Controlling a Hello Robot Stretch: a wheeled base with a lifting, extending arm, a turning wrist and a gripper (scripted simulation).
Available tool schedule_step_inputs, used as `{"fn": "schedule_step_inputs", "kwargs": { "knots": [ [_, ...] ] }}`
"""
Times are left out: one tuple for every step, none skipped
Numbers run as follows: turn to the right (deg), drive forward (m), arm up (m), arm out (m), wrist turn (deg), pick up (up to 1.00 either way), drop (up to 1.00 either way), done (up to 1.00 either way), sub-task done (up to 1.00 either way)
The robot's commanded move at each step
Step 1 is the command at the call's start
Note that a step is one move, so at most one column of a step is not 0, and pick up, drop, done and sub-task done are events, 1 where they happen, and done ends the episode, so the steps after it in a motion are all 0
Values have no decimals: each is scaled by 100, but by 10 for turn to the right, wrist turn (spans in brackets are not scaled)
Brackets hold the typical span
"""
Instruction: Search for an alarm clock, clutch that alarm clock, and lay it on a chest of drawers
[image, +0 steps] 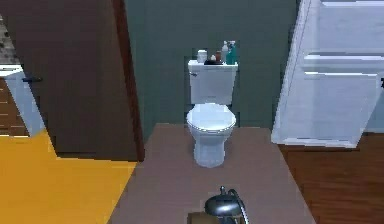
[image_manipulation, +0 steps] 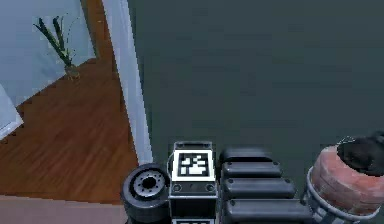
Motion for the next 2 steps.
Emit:
{"fn": "schedule_step_inputs", "kwargs": {
  "knots": [
    [-300,0,0,0,0,0,0,0,0],
    [0,5,0,0,0,0,0,0,0]
  ]
}}
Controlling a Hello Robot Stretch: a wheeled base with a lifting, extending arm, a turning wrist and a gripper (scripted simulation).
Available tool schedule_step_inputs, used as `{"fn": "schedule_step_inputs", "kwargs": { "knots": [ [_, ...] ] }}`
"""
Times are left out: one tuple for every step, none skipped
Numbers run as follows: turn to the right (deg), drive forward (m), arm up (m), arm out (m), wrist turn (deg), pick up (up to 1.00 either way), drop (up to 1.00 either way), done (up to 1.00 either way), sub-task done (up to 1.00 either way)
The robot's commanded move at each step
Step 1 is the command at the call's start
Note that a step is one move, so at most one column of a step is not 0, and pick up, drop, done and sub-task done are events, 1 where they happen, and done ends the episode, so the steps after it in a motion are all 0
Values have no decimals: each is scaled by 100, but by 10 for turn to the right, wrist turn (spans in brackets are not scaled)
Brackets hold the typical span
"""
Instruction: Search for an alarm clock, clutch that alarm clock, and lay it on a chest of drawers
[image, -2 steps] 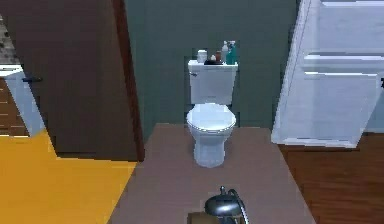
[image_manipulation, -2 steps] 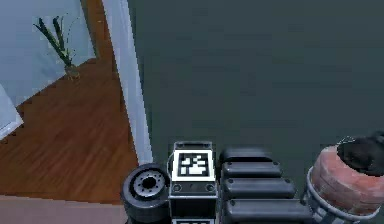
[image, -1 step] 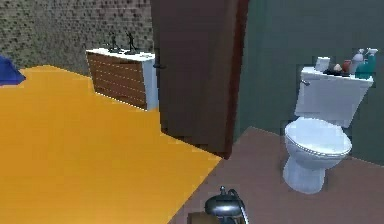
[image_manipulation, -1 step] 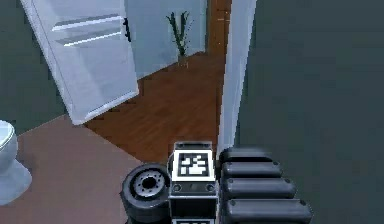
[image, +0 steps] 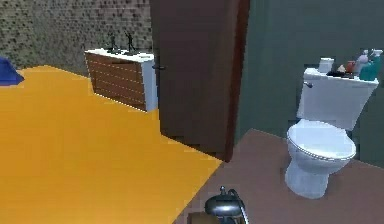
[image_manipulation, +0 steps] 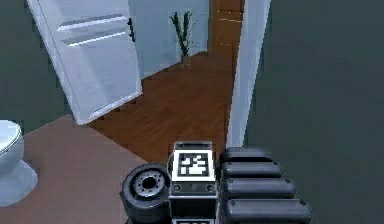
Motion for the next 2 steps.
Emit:
{"fn": "schedule_step_inputs", "kwargs": {
  "knots": [
    [-150,0,0,0,0,0,0,0,0],
    [0,50,0,0,0,0,0,0,0]
  ]
}}
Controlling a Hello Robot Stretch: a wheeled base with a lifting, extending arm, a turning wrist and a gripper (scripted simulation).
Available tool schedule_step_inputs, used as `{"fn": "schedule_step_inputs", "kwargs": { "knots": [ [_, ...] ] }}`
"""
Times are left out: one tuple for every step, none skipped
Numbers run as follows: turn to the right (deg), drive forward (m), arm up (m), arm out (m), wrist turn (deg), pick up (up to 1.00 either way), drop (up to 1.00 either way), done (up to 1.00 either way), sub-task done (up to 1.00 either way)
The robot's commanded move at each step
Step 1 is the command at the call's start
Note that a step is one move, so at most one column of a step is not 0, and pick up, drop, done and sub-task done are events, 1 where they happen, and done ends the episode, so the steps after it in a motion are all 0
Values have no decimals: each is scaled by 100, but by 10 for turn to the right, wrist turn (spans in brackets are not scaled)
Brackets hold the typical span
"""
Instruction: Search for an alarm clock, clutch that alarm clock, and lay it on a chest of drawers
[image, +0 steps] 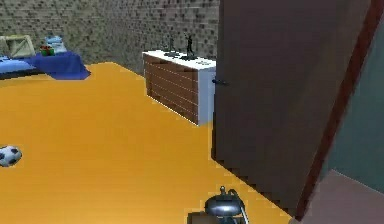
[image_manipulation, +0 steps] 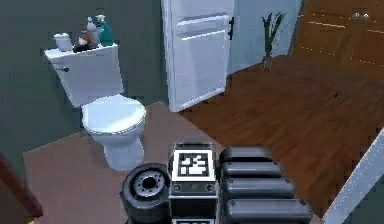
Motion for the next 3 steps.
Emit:
{"fn": "schedule_step_inputs", "kwargs": {
  "knots": [
    [-120,0,0,0,0,0,0,0,0],
    [0,100,0,0,0,0,0,0,0],
    [-30,0,0,0,0,0,0,0,0]
  ]
}}
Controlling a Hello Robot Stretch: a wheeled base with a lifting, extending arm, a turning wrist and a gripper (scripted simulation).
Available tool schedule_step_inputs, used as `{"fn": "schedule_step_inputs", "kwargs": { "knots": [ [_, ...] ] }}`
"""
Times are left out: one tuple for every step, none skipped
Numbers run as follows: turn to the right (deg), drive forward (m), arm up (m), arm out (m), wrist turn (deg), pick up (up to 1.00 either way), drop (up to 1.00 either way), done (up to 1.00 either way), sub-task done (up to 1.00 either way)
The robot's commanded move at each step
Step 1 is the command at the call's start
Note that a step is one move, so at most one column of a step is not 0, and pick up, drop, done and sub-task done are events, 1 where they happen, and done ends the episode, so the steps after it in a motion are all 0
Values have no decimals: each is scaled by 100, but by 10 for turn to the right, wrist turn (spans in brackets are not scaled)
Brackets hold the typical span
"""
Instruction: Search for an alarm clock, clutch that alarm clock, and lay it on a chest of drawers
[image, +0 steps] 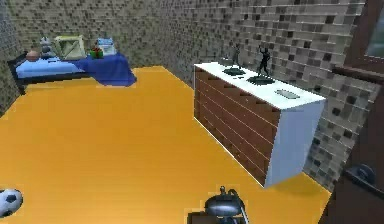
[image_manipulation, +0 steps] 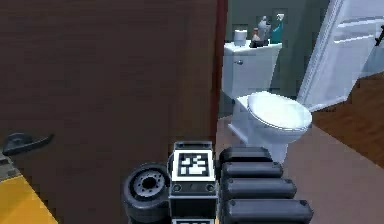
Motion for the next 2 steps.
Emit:
{"fn": "schedule_step_inputs", "kwargs": {
  "knots": [
    [0,80,0,0,0,0,0,0,0],
    [-120,0,0,0,0,0,0,0,0]
  ]
}}
